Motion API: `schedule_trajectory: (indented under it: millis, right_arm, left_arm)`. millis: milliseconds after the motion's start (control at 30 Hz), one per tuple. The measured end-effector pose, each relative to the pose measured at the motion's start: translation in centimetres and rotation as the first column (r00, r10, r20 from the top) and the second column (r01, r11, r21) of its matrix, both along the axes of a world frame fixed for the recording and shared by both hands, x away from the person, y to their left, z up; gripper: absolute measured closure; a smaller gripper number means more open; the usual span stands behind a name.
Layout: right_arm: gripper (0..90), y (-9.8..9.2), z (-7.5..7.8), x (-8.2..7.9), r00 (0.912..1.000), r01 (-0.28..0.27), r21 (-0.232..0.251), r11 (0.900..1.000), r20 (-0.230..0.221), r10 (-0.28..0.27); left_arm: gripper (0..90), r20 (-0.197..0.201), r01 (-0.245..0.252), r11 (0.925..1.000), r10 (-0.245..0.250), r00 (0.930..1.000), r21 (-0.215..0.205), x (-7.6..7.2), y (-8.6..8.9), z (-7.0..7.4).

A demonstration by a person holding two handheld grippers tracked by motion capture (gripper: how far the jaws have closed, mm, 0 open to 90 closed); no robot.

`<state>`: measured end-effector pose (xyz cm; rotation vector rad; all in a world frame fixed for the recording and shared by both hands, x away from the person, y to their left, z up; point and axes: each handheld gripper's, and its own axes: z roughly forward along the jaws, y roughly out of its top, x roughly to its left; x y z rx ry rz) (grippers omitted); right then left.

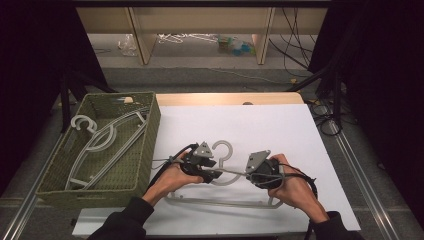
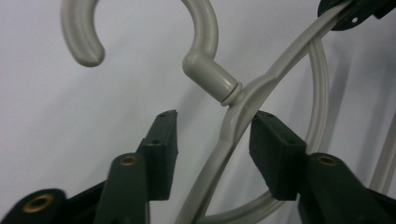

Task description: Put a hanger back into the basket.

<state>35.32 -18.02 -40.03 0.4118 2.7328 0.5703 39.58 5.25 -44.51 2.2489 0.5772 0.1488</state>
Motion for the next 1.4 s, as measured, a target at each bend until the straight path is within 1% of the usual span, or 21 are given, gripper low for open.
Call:
schedule_trajectory:
  millis: [67, 133, 400, 500, 567, 633, 667, 700, 733, 767, 800, 900, 967, 1033, 1067, 1133, 1167, 1200, 1267, 1367, 1400]
  right_arm:
    - [81.9, 0.0, 0.0, 0.0, 1.0000, -0.008, 0.002, 1.000, 0.002, 0.008]
    - [82.0, 0.1, -0.1, 0.0, 1.0000, -0.008, -0.002, 1.000, 0.002, 0.008]
    - [79.6, 0.1, -0.2, 0.1, 0.9996, -0.020, -0.003, 1.000, 0.019, 0.020]
    - [76.0, 0.1, -0.2, 0.2, 0.9995, -0.014, 0.007, 1.000, 0.029, 0.013]
    - [70.9, 0.0, -0.1, 0.2, 0.9997, -0.009, 0.024, 1.000, 0.022, 0.009]
    - [64.7, -0.1, 0.1, 0.3, 0.9995, 0.012, 0.055, 0.998, 0.030, -0.013]
    - [61.7, -0.1, 0.1, 0.2, 0.9993, 0.024, 0.062, 0.998, 0.028, -0.025]
    - [55.8, -0.1, 0.3, 0.3, 0.9986, 0.038, 0.086, 0.996, 0.034, -0.041]
    - [52.7, -0.1, 0.4, 0.2, 0.9958, 0.071, 0.122, 0.990, 0.048, -0.078]
    - [52.7, -0.1, 0.4, 0.2, 0.9958, 0.071, 0.122, 0.990, 0.048, -0.078]
    - [48.4, -0.3, 0.7, 0.3, 0.9940, 0.088, 0.148, 0.985, 0.052, -0.096]
    - [41.4, -0.4, 1.1, 0.1, 0.9889, 0.120, 0.193, 0.974, 0.063, -0.135]
    - [37.7, -0.4, 1.2, -0.1, 0.9838, 0.143, 0.241, 0.960, 0.072, -0.164]
    - [35.1, -0.6, 1.7, -0.3, 0.9815, 0.154, 0.255, 0.954, 0.071, -0.178]
    - [34.5, -0.7, 1.8, -0.5, 0.9779, 0.160, 0.274, 0.948, 0.088, -0.190]
    - [33.1, -0.8, 2.2, -1.0, 0.9755, 0.165, 0.319, 0.933, 0.087, -0.202]
    - [33.1, -0.8, 2.2, -1.0, 0.9755, 0.165, 0.319, 0.933, 0.087, -0.202]
    - [31.9, -0.9, 2.4, -1.3, 0.9747, 0.171, 0.350, 0.921, 0.077, -0.210]
    - [31.9, -0.9, 2.3, -1.6, 0.9752, 0.173, 0.366, 0.914, 0.067, -0.211]
    - [31.9, -1.0, 1.7, -1.9, 0.9764, 0.174, 0.360, 0.917, 0.058, -0.208]
    - [31.9, -1.0, 1.5, -2.0, 0.9771, 0.173, 0.360, 0.917, 0.054, -0.206]
  left_arm:
    - [61.3, -0.013, 0.021, 0.9998, -0.021, 0.9997, -0.005, 0.0, -0.2, -0.1]
    - [67.3, 0.010, 0.049, 0.9986, -0.049, 0.9987, 0.022, -0.2, -0.3, 0.1]
    - [75.3, 0.045, 0.123, 0.9905, -0.126, 0.9910, 0.062, -1.3, 0.1, 1.2]
    - [79.3, 0.040, 0.150, 0.9867, -0.153, 0.9875, 0.063, -2.2, 0.3, 1.6]
    - [80.3, 0.038, 0.137, 0.9894, -0.139, 0.9896, 0.049, -2.6, 0.4, 1.9]
    - [80.4, 0.049, 0.110, 0.9924, -0.113, 0.9924, 0.055, -2.8, 0.6, 2.2]
    - [80.5, 0.036, 0.094, 0.9945, -0.096, 0.9948, 0.047, -2.8, 0.9, 2.3]
    - [80.4, 0.036, 0.094, 0.9945, -0.096, 0.9948, 0.047, -2.8, 0.9, 2.3]
    - [80.5, 0.020, 0.068, 0.9971, -0.069, 0.9974, 0.032, -2.7, 1.2, 2.3]
    - [80.5, 0.020, 0.068, 0.9971, -0.069, 0.9974, 0.032, -2.7, 1.2, 2.3]
    - [80.5, 0.011, 0.039, 0.9991, -0.039, 0.9992, 0.018, -2.6, 1.6, 2.4]
    - [80.5, -0.002, -0.006, 1.0000, 0.006, 1.0000, -0.003, -2.4, 2.3, 2.8]
    - [80.4, 0.002, -0.026, 0.9996, 0.026, 0.9997, -0.011, -2.3, 2.8, 3.3]
    - [80.5, 0.010, -0.047, 0.9988, 0.047, 0.9988, -0.013, -2.1, 3.3, 3.9]
    - [80.4, 0.010, -0.058, 0.9981, 0.059, 0.9982, -0.019, -2.1, 3.5, 4.1]
    - [80.5, 0.010, -0.076, 0.9967, 0.076, 0.9970, -0.028, -2.0, 4.1, 4.7]
    - [80.4, 0.010, -0.076, 0.9967, 0.076, 0.9970, -0.028, -2.0, 4.1, 4.7]
    - [80.4, 0.021, -0.094, 0.9947, 0.095, 0.9953, -0.041, -2.0, 4.5, 5.1]
    - [80.4, 0.019, -0.118, 0.9906, 0.120, 0.9926, -0.069, -2.0, 4.8, 5.4]
    - [80.4, 0.019, -0.126, 0.9875, 0.128, 0.9916, -0.095, -2.1, 5.3, 5.9]
    - [80.4, 0.020, -0.143, 0.9833, 0.146, 0.9891, -0.113, -2.3, 5.5, 6.3]
